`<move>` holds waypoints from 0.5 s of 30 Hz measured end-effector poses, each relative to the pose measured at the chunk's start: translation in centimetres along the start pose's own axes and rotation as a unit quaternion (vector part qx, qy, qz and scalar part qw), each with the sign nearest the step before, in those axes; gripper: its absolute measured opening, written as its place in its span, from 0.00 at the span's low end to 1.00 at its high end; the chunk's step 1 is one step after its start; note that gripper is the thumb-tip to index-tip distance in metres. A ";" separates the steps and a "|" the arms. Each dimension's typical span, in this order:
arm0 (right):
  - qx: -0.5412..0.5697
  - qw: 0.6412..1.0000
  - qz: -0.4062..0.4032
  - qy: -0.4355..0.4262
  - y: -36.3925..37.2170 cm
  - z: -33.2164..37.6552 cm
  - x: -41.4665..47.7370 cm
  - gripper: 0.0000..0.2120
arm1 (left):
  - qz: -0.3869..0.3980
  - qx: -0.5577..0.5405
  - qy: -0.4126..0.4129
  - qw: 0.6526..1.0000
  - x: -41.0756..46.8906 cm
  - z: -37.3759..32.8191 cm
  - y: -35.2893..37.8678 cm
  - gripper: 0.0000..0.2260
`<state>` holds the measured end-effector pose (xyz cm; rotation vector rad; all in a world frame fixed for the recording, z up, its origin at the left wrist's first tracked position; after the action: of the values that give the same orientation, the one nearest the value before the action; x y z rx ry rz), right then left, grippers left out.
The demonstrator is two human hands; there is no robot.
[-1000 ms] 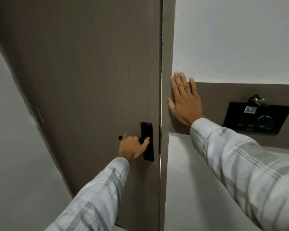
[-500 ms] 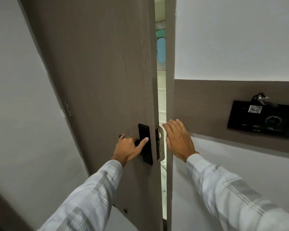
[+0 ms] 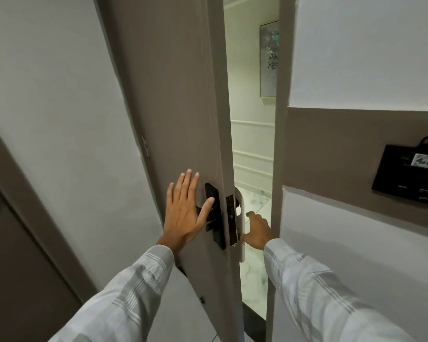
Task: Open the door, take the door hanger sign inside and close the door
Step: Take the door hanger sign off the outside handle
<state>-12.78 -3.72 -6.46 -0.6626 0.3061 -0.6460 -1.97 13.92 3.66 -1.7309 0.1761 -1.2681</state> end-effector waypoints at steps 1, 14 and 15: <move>0.009 1.000 0.008 0.001 0.7 -0.1 0.1 0.32 | -0.013 0.009 0.007 1.000 0.0 0.0 -0.8 0.32; 0.156 0.982 -0.103 -0.004 0.0 1.7 0.4 0.08 | -0.096 0.087 0.090 0.988 -0.8 -2.3 -4.1 0.32; 0.151 0.983 -0.106 -0.013 -0.2 2.3 0.7 0.08 | -0.096 0.087 0.085 0.988 -0.9 -2.2 -4.2 0.32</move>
<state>-11.34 -3.20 -4.66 -0.4136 0.1101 -0.8663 -5.78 15.40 6.21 -1.5172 -0.0040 -1.5273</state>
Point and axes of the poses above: each hand's wrist, its own x-axis towards the middle knuckle, its own y-axis out of the palm, z = x × y, the point moved 5 cm from there along x, towards the middle knuckle, and after that the axes turned 13 degrees about x, right-handed, at the moved point
